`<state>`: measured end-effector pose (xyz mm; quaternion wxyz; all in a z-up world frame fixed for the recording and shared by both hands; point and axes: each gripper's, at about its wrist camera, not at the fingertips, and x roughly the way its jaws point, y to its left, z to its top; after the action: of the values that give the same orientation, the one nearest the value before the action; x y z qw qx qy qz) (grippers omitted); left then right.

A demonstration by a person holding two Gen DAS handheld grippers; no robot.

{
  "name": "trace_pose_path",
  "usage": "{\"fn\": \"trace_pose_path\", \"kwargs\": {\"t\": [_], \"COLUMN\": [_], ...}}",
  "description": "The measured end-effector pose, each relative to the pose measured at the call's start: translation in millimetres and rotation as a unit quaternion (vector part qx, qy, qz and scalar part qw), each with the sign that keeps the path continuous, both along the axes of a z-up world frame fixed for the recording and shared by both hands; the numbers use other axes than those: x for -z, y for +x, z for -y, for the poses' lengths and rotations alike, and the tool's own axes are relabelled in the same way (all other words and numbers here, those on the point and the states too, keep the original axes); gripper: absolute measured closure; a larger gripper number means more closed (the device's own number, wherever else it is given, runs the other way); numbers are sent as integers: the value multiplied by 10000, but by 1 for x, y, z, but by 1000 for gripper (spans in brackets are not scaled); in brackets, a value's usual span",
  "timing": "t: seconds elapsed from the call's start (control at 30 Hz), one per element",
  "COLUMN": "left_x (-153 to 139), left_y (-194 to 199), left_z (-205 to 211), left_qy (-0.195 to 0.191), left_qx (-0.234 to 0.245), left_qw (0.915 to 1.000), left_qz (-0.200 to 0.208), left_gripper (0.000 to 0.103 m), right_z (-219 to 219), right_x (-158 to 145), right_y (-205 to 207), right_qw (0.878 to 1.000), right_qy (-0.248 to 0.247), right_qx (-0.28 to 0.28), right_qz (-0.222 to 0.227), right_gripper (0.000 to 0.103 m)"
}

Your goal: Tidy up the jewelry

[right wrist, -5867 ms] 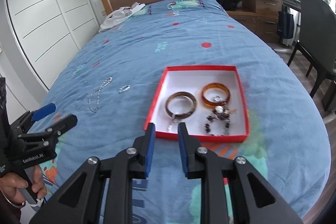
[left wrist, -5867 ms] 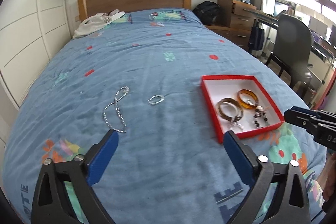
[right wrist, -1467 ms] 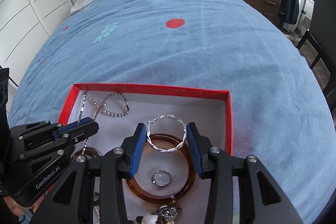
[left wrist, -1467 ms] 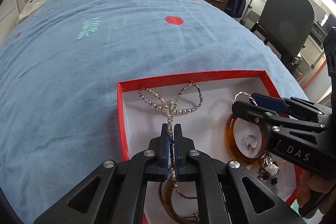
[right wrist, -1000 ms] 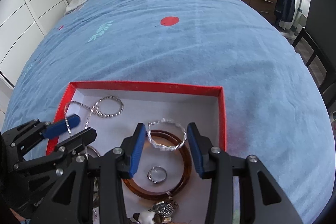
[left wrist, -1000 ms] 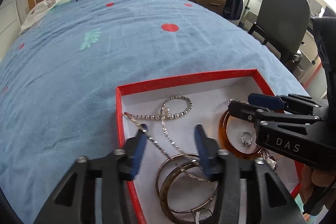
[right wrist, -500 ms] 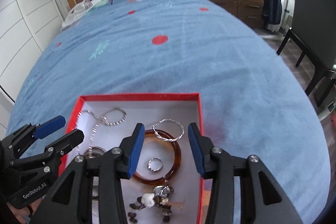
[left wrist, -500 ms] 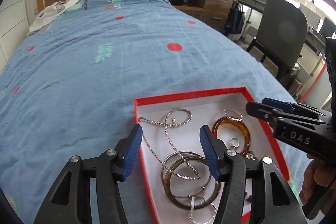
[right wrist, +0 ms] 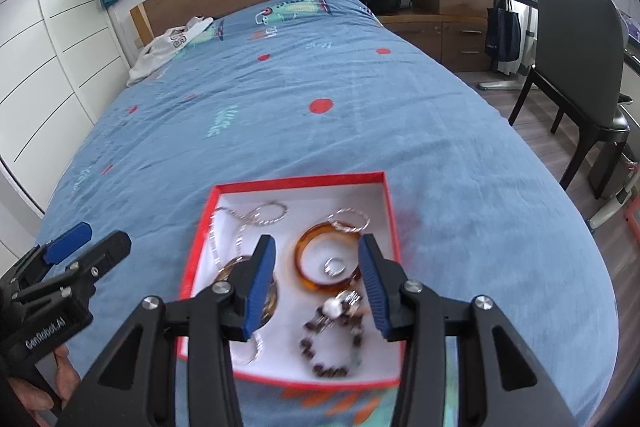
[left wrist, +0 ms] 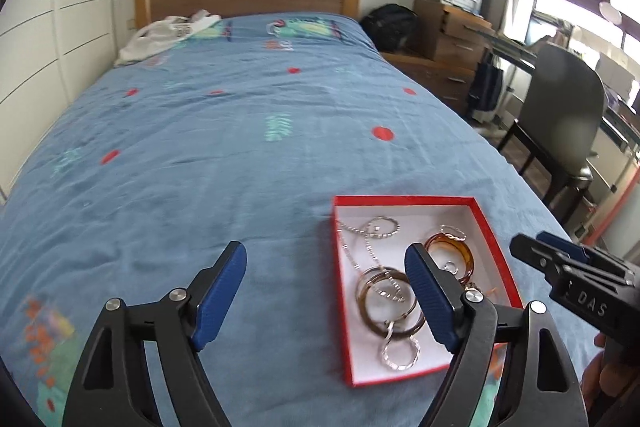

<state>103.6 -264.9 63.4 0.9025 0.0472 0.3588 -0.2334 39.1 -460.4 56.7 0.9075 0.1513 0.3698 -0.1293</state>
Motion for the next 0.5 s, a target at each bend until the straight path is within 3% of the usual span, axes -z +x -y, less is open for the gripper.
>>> {"fn": "trace_pose_path", "kwargs": {"t": [0.5], "left_x": [-25], "left_y": [-52], "left_z": [-74], "left_qy": [11], "left_qx": [-569], "left_qw": [9980], "left_qz": [267], "left_gripper": [18], "right_z": [-66], "right_x": [-19], "right_y": [-62], "right_qw": [9997], "right_qy": [-168], "right_qx": [-136], "right_qz": [91], "right_gripper": [61]}}
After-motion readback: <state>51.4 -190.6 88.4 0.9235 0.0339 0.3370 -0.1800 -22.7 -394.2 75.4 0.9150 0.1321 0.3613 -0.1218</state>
